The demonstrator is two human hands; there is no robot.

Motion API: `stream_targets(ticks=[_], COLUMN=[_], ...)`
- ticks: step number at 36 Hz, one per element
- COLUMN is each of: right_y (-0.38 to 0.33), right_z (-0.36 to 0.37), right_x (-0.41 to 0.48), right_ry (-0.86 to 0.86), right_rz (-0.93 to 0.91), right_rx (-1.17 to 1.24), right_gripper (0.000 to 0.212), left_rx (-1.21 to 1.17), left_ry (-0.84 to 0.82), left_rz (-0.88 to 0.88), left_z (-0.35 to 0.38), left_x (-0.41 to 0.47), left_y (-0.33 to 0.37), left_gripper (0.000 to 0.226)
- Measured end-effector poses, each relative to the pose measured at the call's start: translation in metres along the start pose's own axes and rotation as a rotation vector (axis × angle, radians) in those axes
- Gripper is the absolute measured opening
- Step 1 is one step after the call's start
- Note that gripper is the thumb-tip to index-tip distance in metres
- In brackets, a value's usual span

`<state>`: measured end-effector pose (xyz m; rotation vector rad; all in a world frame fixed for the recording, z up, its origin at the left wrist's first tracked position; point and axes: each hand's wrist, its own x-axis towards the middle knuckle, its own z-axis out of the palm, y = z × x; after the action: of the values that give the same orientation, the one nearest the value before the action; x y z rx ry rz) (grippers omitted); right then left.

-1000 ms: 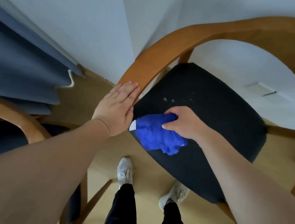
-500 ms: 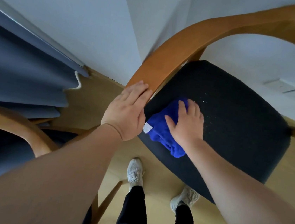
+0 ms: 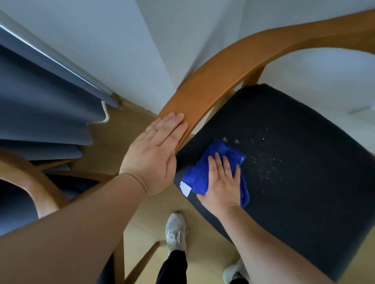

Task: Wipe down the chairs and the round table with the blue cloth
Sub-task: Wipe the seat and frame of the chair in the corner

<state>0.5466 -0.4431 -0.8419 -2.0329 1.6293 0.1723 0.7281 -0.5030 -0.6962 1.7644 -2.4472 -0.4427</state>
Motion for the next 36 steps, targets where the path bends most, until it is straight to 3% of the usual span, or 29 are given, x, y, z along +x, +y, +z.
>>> stream_targets(ticks=[6,11,14,24,32,36], right_y=[0.021,0.020,0.019,0.044,0.098,0.105], right_z=[-0.005,-0.001,-0.002,-0.023,-0.096,-0.096], right_x=[-0.004,0.001,0.008,0.057,0.148,0.160], right_ry=[0.007,-0.041,-0.008,0.141,0.279,0.281], right_rz=[-0.105,-0.105,-0.175,-0.428,-0.087,-0.026], right_rx=[-0.007,-0.074,-0.105,-0.133,-0.164,-0.131], right_gripper=[0.100,0.099,0.100,0.076,0.075,0.078], left_rx=[-0.007,-0.008,-0.005,0.011,-0.005,-0.017], left_ry=[0.017,0.021,0.012,0.005,0.012,0.015], left_rz=[0.009,0.000,0.006,0.012,0.015,0.018], left_z=[0.000,0.000,0.000,0.002,0.003,0.003], left_x=[0.000,0.000,0.000,0.000,0.000,0.000], left_y=[0.000,0.001,0.002,0.000,-0.001,-0.002], left_gripper=[0.053,0.052,0.052,0.052,0.052,0.052])
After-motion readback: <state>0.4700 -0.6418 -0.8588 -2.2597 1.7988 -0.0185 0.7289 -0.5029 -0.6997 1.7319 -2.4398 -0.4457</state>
